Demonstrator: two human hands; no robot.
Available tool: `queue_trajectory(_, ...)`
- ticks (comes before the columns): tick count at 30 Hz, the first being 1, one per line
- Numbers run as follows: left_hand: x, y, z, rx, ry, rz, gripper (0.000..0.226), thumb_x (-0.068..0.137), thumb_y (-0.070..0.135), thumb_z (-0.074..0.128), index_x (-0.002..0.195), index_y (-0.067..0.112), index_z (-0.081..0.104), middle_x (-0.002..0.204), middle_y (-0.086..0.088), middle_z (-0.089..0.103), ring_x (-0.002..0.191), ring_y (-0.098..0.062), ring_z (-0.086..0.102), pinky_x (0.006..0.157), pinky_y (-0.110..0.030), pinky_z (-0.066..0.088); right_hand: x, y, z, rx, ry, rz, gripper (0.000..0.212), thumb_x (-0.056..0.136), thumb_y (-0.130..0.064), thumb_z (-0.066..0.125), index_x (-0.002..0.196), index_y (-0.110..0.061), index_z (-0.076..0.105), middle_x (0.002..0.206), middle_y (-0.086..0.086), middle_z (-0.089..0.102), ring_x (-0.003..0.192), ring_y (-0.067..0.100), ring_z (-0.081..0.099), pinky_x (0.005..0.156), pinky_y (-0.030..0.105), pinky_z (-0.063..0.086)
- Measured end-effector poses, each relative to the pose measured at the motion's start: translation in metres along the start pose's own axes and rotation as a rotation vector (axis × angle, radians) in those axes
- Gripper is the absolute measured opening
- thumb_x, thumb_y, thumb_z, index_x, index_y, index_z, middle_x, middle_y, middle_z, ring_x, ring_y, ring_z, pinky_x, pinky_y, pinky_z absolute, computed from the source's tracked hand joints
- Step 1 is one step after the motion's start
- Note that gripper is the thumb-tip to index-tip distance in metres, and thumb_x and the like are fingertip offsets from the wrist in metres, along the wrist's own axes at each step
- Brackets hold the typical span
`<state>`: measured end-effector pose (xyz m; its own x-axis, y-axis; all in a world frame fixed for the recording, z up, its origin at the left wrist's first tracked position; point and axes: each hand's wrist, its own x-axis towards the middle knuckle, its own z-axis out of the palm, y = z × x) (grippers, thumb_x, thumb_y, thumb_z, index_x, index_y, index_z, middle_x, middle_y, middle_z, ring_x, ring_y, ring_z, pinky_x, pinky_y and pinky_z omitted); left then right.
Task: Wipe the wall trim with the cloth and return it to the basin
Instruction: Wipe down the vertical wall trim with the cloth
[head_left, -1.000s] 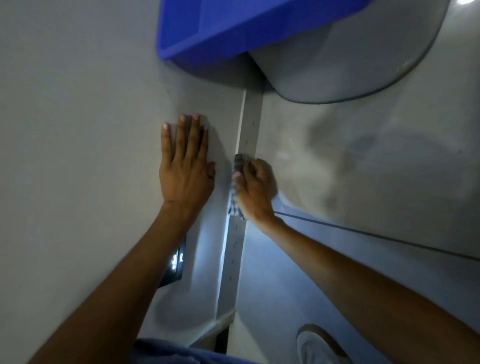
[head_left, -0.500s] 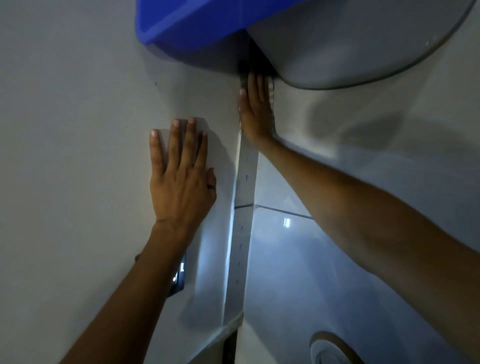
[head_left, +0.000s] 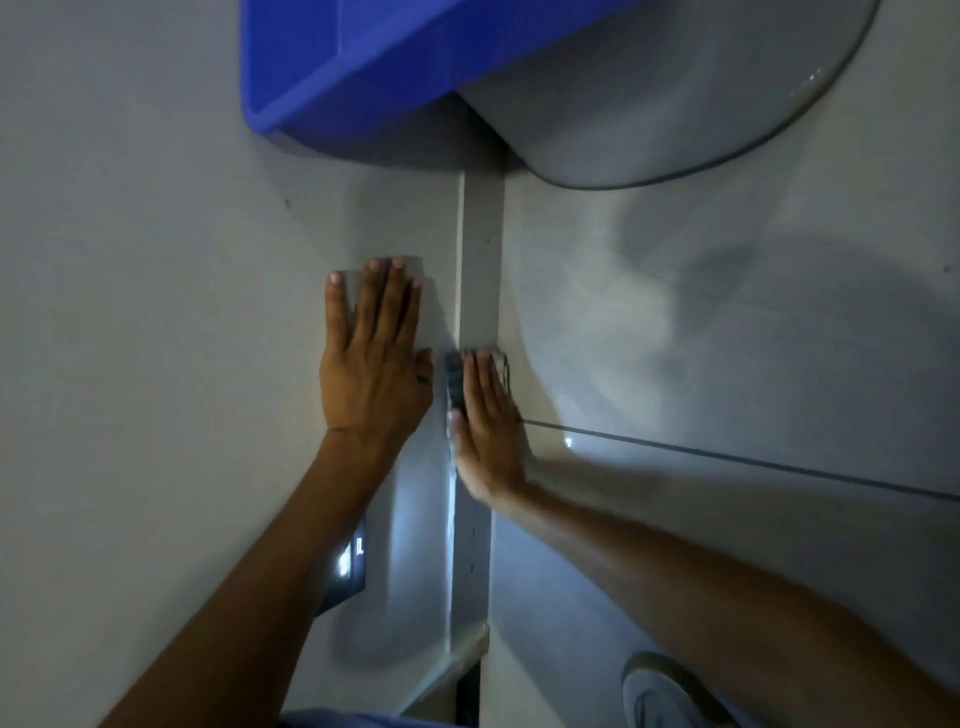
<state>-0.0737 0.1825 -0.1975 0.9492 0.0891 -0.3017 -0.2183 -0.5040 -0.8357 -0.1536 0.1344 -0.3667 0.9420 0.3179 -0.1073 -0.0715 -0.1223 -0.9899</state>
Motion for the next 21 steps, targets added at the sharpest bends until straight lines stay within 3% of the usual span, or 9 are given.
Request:
queue_trajectory(4, -0.008, -0.017, -0.010, -0.105, 0.058, -0.152, 0.078, 0.105, 0.047, 0.050, 0.172, 0.020, 0.021, 0.180, -0.009, 0.002, 0.166, -0.031, -0.006, 0.123, -0.056, -0.028, 0.118, -0.005, -0.034, -0.030, 0.039, -0.068, 0.059, 0.108, -0.034, 0.026, 0.160, -0.010, 0.012, 0.171, 0.012, 0.013, 0.159, 0.026, 0.010, 0.129, 0.048, 0.019)
queue_trajectory(9, -0.014, -0.013, -0.008, -0.105, 0.074, -0.188, 0.082, 0.107, 0.048, 0.046, 0.174, 0.020, 0.007, 0.180, -0.008, -0.010, 0.166, -0.032, -0.012, 0.122, -0.054, -0.029, 0.205, -0.026, -0.064, 0.152, 0.055, 0.103, 0.065, 0.105, -0.043, 0.021, 0.161, -0.014, 0.007, 0.172, 0.011, 0.005, 0.160, 0.027, 0.005, 0.130, 0.047, 0.014)
queue_trajectory(13, -0.010, -0.012, -0.011, -0.137, 0.098, -0.206, 0.080, 0.105, 0.042, 0.052, 0.173, 0.018, 0.017, 0.180, -0.011, 0.000, 0.166, -0.036, -0.002, 0.126, -0.061, -0.018, 0.150, -0.039, -0.041, 0.170, 0.144, 0.190, 0.066, 0.103, -0.041, 0.023, 0.159, -0.006, 0.013, 0.170, 0.015, 0.012, 0.159, 0.028, 0.012, 0.129, 0.039, 0.010)
queue_trajectory(17, 0.003, -0.013, -0.016, -0.100, 0.050, -0.160, 0.081, 0.105, 0.045, 0.050, 0.173, 0.019, 0.016, 0.180, -0.011, -0.001, 0.166, -0.036, -0.005, 0.120, -0.056, -0.033, 0.049, -0.025, -0.015, 0.070, 0.077, 0.145, 0.065, 0.104, -0.042, 0.020, 0.160, -0.010, 0.015, 0.170, 0.008, 0.015, 0.158, 0.023, 0.015, 0.128, 0.041, 0.013)
queue_trajectory(21, 0.008, -0.013, -0.015, -0.094, 0.047, -0.134, 0.080, 0.104, 0.045, 0.053, 0.172, 0.017, 0.022, 0.180, -0.012, 0.004, 0.166, -0.037, -0.002, 0.120, -0.057, -0.032, 0.091, -0.006, -0.032, 0.004, 0.054, 0.077, 0.061, 0.107, -0.037, 0.025, 0.160, -0.008, 0.017, 0.168, 0.012, 0.022, 0.157, 0.025, 0.021, 0.129, 0.044, 0.018)
